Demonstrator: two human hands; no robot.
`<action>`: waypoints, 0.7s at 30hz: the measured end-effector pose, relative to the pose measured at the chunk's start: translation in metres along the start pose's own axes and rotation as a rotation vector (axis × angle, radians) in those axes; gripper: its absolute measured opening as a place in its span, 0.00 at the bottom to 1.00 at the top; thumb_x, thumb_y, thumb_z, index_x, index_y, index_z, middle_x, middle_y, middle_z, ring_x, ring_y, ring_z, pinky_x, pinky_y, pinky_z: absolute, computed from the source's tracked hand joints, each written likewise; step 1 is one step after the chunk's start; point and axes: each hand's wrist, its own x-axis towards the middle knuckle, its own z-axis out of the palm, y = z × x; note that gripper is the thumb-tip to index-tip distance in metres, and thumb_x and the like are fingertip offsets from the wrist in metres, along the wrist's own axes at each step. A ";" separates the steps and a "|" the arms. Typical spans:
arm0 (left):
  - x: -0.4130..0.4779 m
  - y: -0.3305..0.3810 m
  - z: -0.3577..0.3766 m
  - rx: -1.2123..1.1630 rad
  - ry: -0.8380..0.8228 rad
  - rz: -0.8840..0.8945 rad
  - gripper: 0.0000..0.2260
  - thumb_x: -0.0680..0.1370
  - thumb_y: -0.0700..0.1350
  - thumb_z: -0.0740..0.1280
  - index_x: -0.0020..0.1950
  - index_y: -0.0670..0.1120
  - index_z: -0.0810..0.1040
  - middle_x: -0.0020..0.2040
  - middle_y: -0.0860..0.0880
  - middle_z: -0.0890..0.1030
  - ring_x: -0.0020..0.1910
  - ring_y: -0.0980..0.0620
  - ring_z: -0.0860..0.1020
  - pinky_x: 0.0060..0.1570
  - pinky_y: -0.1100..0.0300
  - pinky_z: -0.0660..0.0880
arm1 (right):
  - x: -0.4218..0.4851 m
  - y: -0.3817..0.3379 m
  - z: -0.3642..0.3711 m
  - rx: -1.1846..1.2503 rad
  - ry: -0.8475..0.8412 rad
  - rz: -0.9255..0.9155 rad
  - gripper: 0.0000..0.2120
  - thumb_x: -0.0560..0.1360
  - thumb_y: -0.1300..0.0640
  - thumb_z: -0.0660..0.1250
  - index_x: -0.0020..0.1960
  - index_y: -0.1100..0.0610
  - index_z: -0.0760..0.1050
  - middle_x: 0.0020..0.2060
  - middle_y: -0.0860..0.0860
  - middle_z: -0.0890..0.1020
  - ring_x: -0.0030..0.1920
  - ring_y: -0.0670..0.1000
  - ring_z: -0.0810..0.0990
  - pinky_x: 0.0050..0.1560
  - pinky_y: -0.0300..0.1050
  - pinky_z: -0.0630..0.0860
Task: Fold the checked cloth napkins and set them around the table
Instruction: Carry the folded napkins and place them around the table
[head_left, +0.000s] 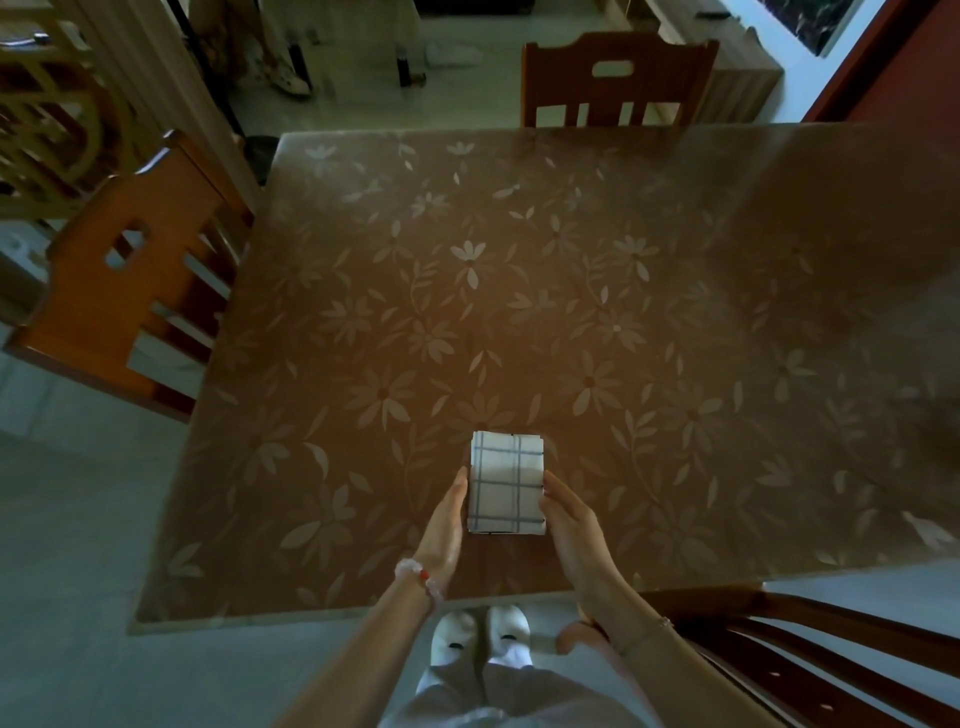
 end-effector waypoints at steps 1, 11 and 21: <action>0.000 0.000 0.000 0.035 0.027 -0.010 0.26 0.80 0.57 0.49 0.75 0.46 0.56 0.74 0.50 0.59 0.73 0.53 0.57 0.72 0.56 0.54 | -0.001 0.000 0.001 0.012 -0.006 -0.001 0.15 0.79 0.61 0.57 0.62 0.48 0.73 0.51 0.44 0.81 0.53 0.42 0.78 0.48 0.35 0.73; 0.001 -0.011 -0.015 -0.148 0.155 -0.078 0.22 0.80 0.51 0.57 0.72 0.42 0.64 0.70 0.47 0.67 0.69 0.48 0.66 0.69 0.52 0.62 | 0.004 -0.021 -0.004 -0.116 0.040 -0.085 0.11 0.80 0.51 0.56 0.58 0.45 0.74 0.49 0.38 0.79 0.52 0.39 0.76 0.51 0.34 0.72; -0.028 0.007 0.000 -0.546 -0.042 -0.522 0.21 0.81 0.43 0.52 0.68 0.29 0.61 0.66 0.32 0.68 0.67 0.37 0.66 0.68 0.45 0.61 | 0.053 -0.076 0.004 -0.905 -0.213 -0.315 0.20 0.80 0.53 0.51 0.71 0.53 0.66 0.64 0.51 0.75 0.31 0.35 0.69 0.40 0.34 0.68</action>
